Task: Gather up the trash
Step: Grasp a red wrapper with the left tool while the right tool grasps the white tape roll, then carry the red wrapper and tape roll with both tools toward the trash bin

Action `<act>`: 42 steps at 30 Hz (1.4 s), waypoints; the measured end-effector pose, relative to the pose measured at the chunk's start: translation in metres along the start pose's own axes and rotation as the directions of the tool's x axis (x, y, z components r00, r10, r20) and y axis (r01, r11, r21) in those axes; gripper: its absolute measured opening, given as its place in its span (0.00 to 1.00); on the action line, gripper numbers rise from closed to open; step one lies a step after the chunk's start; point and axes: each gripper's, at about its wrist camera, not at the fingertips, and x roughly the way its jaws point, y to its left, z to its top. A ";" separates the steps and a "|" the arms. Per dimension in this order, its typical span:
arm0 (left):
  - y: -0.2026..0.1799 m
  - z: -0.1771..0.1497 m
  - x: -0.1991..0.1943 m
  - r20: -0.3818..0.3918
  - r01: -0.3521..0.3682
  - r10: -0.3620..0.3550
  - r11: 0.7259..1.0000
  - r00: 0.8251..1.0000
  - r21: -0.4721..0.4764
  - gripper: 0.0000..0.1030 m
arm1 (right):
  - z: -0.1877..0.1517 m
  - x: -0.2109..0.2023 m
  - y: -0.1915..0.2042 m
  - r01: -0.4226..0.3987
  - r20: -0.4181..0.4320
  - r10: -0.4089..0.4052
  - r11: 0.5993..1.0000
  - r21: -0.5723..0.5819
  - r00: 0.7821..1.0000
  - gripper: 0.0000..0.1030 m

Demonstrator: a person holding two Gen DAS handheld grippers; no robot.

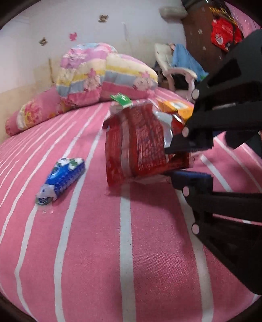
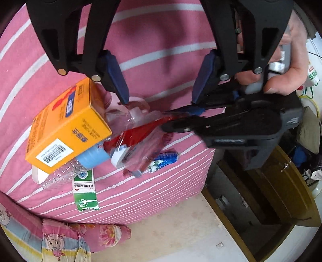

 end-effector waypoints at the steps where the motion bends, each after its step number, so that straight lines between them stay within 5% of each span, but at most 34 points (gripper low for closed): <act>1: 0.000 0.001 -0.003 0.006 0.019 -0.019 1.000 1.000 -0.010 0.09 | 0.001 0.002 0.000 0.003 -0.004 -0.003 1.000 0.003 1.000 0.58; 8: 0.010 0.011 -0.032 0.096 0.130 -0.123 0.989 0.988 -0.069 0.07 | 0.006 0.016 0.008 0.046 0.007 -0.046 0.999 -0.028 0.999 0.46; 12: 0.020 0.016 -0.048 0.153 0.150 -0.134 0.984 0.979 -0.100 0.07 | 0.011 0.025 0.005 0.109 0.010 -0.109 0.994 -0.022 0.994 0.23; 18: 0.031 0.017 -0.061 0.190 0.155 -0.129 0.980 0.973 -0.128 0.07 | 0.016 0.028 0.003 0.156 0.053 -0.155 0.988 -0.005 0.986 0.25; 21: 0.031 0.016 -0.060 0.182 0.156 -0.131 0.979 0.974 -0.128 0.07 | 0.023 0.027 -0.003 0.162 0.086 -0.164 0.987 0.022 0.983 0.43; 26: 0.028 0.015 -0.056 0.174 0.147 -0.123 0.981 0.977 -0.130 0.07 | 0.035 0.035 -0.007 0.152 0.108 -0.156 0.987 0.043 0.982 0.46; 29: 0.026 0.016 -0.053 0.170 0.146 -0.122 0.981 0.978 -0.131 0.07 | 0.040 0.038 -0.007 0.163 0.117 -0.165 0.986 0.031 0.979 0.38; 31: 0.026 0.016 -0.051 0.167 0.147 -0.124 0.980 0.978 -0.134 0.07 | 0.042 0.042 -0.005 0.182 0.109 -0.183 0.983 0.016 0.977 0.20; 42: 0.010 0.012 -0.064 0.212 0.180 -0.160 0.980 0.964 -0.081 0.07 | 0.047 0.016 0.009 0.120 0.211 -0.114 0.993 -0.014 0.971 0.10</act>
